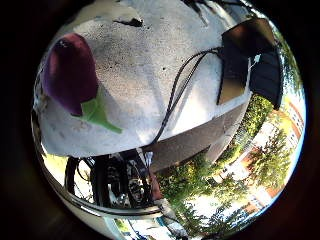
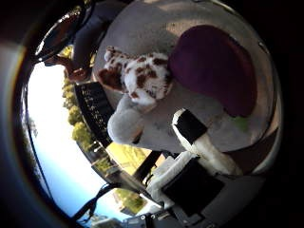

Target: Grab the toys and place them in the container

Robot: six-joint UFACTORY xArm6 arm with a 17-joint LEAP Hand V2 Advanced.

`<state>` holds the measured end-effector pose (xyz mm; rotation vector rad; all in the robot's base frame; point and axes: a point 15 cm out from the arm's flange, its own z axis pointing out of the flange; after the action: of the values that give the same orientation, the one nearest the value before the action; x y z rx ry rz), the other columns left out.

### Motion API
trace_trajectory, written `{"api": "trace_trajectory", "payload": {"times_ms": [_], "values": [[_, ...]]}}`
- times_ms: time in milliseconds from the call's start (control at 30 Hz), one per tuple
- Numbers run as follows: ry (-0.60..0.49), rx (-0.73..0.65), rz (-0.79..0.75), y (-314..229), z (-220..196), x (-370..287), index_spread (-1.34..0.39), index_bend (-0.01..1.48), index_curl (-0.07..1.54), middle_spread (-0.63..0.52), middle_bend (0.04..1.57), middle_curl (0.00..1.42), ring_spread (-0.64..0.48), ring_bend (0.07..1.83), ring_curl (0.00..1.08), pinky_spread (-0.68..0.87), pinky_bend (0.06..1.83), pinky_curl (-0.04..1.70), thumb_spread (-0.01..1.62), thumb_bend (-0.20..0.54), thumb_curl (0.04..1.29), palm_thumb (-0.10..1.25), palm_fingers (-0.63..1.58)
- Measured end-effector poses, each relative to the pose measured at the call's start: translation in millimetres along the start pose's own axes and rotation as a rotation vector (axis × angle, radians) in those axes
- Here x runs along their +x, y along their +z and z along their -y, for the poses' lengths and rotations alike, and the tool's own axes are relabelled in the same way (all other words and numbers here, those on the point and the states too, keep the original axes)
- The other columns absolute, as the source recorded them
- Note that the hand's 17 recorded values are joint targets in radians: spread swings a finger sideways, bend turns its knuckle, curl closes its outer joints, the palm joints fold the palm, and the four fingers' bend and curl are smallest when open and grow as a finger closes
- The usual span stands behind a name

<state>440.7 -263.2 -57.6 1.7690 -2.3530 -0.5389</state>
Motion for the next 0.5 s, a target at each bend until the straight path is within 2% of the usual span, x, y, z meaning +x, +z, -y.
{"api": "trace_trajectory", "payload": {"times_ms": [100, 167, 233, 333, 433, 500], "values": [[-0.015, -0.023, -0.015, 11, 6, -15, 0.06, 0.16, 0.24, 0.13, 0.2, 0.35, 0.27, 0.44, 0.36, 0.4, 0.6, 0.24, 1.11, -0.031, 0.34, 0.54, 0.2], [-0.026, -0.043, -0.024, 16, 6, -25, 0.06, 0.15, 0.23, 0.09, 0.24, 0.37, 0.27, 0.51, 0.36, 0.4, 0.58, 0.23, 1.11, -0.03, 0.33, 0.54, 0.32], [-0.039, -0.069, -0.032, 20, 1, -31, 0.0, 0.14, 0.22, 0.03, 0.37, 0.41, 0.24, 0.64, 0.39, 0.4, 0.61, 0.21, 1.1, -0.025, 0.34, 0.55, 0.6], [-0.069, -0.096, -0.063, 23, -2, -38, -0.12, 0.13, 0.19, -0.03, 0.56, 0.5, 0.2, 0.86, 0.46, 0.41, 0.75, 0.25, 1.1, -0.009, 0.36, 0.61, 1.0], [-0.093, -0.126, -0.091, 24, -6, -46, -0.24, 0.15, 0.16, -0.09, 0.73, 0.63, 0.11, 1.09, 0.6, 0.39, 0.9, 0.34, 1.09, -0.004, 0.4, 0.7, 1.04], [-0.099, -0.145, -0.094, 25, -10, -51, -0.29, 0.16, 0.13, -0.12, 0.79, 0.68, 0.08, 1.16, 0.64, 0.38, 0.99, 0.38, 1.08, 0.0, 0.42, 0.74, 1.02]]}}
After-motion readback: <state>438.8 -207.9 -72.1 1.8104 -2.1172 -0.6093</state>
